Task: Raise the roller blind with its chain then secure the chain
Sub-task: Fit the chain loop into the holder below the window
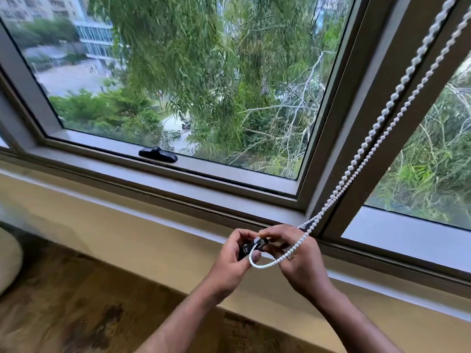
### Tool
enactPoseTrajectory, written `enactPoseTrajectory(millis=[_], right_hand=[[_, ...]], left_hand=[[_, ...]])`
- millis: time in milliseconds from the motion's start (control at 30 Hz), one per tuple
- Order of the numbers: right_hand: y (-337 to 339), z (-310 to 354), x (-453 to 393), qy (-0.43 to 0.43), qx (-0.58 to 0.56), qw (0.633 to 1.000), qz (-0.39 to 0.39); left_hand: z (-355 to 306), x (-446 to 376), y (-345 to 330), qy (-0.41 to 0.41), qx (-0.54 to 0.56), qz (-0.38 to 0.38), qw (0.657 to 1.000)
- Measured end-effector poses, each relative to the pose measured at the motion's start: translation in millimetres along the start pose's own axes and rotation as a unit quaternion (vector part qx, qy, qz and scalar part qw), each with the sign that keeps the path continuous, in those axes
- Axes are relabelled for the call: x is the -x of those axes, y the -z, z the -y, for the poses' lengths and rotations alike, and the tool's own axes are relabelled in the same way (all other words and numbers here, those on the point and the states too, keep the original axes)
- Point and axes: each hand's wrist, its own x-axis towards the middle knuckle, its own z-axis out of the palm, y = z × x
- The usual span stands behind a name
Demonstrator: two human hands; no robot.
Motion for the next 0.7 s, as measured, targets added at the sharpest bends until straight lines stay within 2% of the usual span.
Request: enactPoseTrajectory(millis=[200,367,533,700], right_hand=[[5.0,0.6,-4.2,0.008,0.055,0.998,-0.002],[6.0,0.4,-7.4,0.008,0.087,0.996,0.011],[8.1,2.7,-9.3,0.022,0.182,0.982,0.043],[10.7,2.4,-10.5,0.029,0.226,0.972,0.051]], left_hand=[[1.8,-9.0,-2.2,-0.002,-0.045,0.011,0.999],[2.6,-12.1,-4.2,0.005,-0.067,-0.009,0.998],[9.2,-14.4,-6.1,0.009,-0.069,-0.033,0.997],[10.9,-14.5,-9.7,0.001,-0.087,-0.035,0.996]])
